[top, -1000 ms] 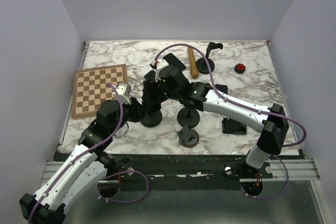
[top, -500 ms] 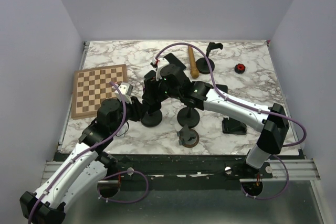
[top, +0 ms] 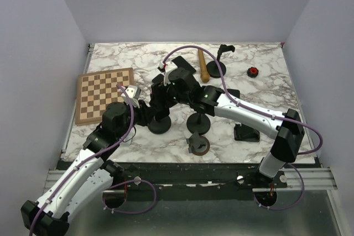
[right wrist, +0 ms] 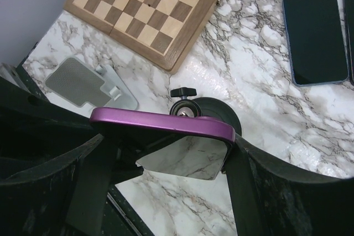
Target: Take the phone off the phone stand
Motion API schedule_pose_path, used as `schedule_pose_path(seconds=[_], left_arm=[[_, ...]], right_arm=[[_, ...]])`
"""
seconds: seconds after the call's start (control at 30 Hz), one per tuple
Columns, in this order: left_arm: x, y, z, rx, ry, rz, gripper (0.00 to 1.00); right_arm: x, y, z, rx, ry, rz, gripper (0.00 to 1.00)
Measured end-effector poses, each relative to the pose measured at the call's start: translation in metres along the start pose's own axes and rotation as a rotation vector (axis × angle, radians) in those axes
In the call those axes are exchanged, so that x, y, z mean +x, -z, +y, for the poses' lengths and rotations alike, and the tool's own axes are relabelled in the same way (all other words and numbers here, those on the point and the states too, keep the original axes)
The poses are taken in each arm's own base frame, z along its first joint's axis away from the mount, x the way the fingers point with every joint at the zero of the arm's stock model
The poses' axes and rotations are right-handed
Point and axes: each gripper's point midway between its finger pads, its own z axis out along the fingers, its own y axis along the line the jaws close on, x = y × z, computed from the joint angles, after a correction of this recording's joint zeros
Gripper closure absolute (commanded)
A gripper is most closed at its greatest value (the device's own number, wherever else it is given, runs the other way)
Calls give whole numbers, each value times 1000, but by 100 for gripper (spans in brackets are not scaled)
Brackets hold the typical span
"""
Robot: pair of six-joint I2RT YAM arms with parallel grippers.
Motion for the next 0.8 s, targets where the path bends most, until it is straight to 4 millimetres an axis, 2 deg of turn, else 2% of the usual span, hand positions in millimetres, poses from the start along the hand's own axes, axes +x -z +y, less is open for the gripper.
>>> schedule_pose_path(seconds=[0.07, 0.13, 0.43, 0.8], left_arm=[[0, 0, 0, 3, -2, 1, 94], [0, 0, -1, 10, -9, 3, 100], [1, 1, -1, 22, -13, 8, 100], [6, -3, -4, 79, -3, 47, 100]], right_arm=[[0, 0, 0, -2, 4, 0, 99], [0, 0, 0, -4, 7, 1, 99], [0, -1, -4, -87, 32, 8, 99], [6, 7, -10, -335, 142, 40, 99]])
